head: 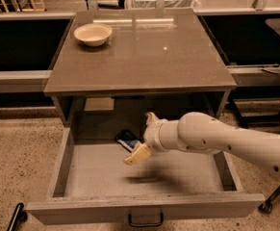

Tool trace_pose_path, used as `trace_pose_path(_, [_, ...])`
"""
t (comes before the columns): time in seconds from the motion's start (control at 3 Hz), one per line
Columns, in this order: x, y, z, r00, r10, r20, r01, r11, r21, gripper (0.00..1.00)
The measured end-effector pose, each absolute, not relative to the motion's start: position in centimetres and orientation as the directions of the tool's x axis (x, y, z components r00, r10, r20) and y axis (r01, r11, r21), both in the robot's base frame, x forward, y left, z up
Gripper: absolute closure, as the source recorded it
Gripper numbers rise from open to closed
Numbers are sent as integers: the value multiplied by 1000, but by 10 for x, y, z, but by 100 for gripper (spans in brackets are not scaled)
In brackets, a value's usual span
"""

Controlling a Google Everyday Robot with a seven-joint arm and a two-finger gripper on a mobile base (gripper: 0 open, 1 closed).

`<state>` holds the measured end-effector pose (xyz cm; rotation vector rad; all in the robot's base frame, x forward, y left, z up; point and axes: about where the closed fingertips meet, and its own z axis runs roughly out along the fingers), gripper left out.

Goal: Pick rxbar blueberry from top drawer and place on counter

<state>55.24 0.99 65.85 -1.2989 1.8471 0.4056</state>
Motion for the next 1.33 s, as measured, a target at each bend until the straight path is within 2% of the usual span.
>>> trace_pose_path(1.33, [556, 22, 618, -216, -599, -771, -898, 431, -83, 2])
